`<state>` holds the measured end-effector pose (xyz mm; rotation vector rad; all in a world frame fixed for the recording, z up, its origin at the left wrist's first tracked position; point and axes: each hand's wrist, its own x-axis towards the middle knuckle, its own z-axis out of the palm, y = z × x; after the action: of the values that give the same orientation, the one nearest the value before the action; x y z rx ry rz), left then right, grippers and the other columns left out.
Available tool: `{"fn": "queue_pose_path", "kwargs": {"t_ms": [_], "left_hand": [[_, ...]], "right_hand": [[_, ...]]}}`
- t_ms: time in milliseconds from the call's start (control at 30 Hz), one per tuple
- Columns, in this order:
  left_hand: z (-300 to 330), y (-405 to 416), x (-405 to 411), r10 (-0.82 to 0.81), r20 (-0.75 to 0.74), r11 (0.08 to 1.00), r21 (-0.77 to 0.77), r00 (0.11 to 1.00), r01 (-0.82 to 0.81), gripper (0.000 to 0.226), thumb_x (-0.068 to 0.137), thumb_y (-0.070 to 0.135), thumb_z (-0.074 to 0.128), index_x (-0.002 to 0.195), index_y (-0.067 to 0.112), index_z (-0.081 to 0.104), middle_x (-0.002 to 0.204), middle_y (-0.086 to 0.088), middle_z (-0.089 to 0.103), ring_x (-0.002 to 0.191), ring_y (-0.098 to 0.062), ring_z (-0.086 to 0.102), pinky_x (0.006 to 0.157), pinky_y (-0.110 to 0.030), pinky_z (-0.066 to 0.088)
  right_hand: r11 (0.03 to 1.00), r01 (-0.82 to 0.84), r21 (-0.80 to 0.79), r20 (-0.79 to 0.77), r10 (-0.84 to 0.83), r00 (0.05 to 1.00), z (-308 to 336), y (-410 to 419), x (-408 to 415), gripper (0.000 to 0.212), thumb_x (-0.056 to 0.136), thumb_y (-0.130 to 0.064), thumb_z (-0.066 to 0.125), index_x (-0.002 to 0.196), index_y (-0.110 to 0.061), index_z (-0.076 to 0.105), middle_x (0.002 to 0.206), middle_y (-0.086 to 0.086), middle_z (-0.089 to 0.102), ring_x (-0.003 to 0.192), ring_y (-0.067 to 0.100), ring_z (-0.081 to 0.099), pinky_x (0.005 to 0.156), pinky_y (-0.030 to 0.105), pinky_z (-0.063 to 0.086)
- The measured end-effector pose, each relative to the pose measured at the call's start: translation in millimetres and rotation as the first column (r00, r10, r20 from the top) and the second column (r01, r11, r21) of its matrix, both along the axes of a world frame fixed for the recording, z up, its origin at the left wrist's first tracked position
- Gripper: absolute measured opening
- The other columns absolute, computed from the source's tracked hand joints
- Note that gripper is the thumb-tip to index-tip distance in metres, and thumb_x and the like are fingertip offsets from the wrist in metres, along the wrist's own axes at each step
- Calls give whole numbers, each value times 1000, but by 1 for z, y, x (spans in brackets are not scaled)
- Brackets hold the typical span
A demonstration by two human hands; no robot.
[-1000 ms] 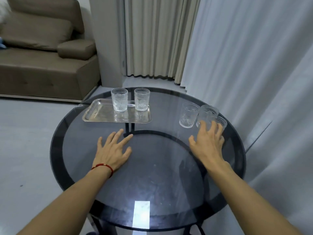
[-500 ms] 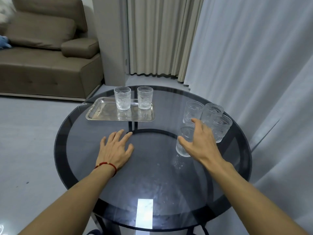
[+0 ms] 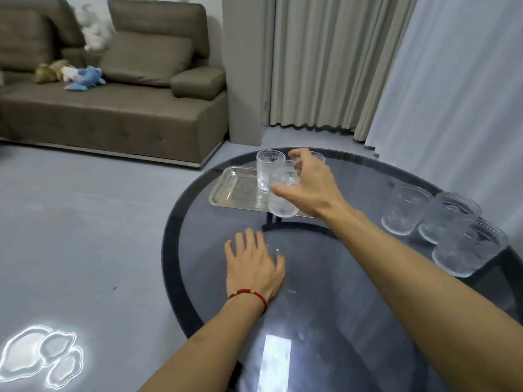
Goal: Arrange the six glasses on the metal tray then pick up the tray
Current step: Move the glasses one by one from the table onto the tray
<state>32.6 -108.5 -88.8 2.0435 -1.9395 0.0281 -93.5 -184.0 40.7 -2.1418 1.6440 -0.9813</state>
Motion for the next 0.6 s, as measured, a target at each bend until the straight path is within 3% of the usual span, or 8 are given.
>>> {"fn": "queue_pose_path", "kwargs": {"t_ms": [167, 367, 600], "left_hand": [[0, 0, 1, -24, 8, 999, 49, 1000, 23, 62, 88, 46, 31, 133, 7, 47, 138, -15, 45, 129, -37, 36, 114, -55, 23], [-2, -1, 1, -25, 16, 1000, 18, 1000, 24, 53, 86, 42, 36, 121, 6, 54, 127, -15, 51, 123, -41, 42, 110, -58, 30], [-2, -2, 1, -11, 31, 1000, 18, 999, 10, 55, 88, 42, 34, 125, 5, 52, 132, -17, 48, 129, -40, 38, 113, -60, 27]], "right_hand": [[994, -104, -25, -105, 101, 989, 6, -80, 74, 79, 73, -45, 77, 139, -17, 44, 126, 11, 58, 115, 27, 54, 94, 40, 47], [999, 26, -36, -388, -38, 921, -24, -149, 124, 68, 75, -55, 72, 127, -20, 47, 118, 9, 63, 117, 30, 47, 98, 49, 37], [994, 86, 61, -452, -49, 891, -33, -176, 131, 73, 88, -58, 59, 140, -11, 40, 135, 15, 58, 137, 35, 38, 113, 64, 15]]}}
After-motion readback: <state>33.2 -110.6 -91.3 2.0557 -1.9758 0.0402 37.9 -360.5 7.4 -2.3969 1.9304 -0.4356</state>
